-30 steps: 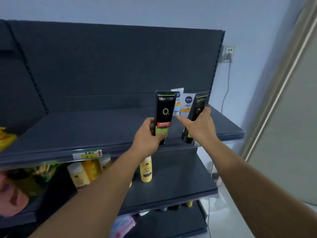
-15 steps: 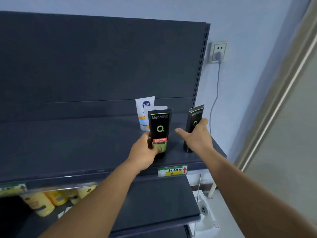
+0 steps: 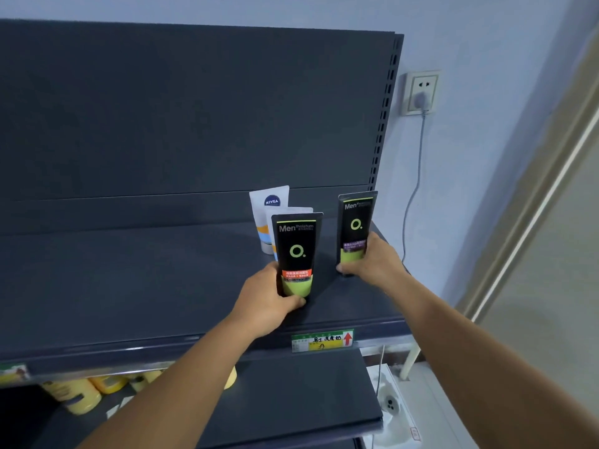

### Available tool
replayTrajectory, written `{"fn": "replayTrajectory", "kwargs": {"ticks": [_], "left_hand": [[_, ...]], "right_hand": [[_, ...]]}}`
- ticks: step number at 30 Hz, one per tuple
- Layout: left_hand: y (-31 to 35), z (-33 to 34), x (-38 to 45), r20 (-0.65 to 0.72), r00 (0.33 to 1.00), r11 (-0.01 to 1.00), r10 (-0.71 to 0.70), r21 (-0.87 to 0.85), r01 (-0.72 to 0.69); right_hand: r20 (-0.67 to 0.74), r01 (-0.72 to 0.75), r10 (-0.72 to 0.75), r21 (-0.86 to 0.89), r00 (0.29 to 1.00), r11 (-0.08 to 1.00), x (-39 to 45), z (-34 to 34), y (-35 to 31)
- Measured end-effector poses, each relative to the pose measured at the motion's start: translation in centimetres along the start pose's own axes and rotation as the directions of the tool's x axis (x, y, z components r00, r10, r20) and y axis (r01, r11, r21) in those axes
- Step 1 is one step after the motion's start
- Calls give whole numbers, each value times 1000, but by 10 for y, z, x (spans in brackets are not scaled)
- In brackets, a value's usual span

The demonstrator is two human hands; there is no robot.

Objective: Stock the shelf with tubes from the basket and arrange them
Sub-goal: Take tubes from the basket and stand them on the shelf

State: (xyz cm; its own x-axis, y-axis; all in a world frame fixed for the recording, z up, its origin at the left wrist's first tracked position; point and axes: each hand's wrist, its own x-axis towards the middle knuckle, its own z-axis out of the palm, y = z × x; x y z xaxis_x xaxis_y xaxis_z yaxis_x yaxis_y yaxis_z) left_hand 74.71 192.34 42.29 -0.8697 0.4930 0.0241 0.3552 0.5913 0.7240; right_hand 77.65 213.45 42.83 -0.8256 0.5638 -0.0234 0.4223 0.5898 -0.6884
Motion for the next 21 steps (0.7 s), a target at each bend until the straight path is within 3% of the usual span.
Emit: {"fn": "replayTrajectory", "kwargs": {"ticks": [6,11,17,21], "left_hand": [[-3,3,5,-25,1000,1000,-14,-24,13],[-1,6,7,-47,999,1000,-10,-22,9],[21,27,11,-35,999,999,7,-45,-9],[40,48,21,-37,999,999,8,-35,-10]], "right_hand": [[-63,-31,33,34,997,999,40,13,-19],[-3,-50,51,74,999,996,41,9,-21],[106,59,-66,62,992,996,8,-4,6],[121,95,-117,176,986,980,-6,-4,20]]}}
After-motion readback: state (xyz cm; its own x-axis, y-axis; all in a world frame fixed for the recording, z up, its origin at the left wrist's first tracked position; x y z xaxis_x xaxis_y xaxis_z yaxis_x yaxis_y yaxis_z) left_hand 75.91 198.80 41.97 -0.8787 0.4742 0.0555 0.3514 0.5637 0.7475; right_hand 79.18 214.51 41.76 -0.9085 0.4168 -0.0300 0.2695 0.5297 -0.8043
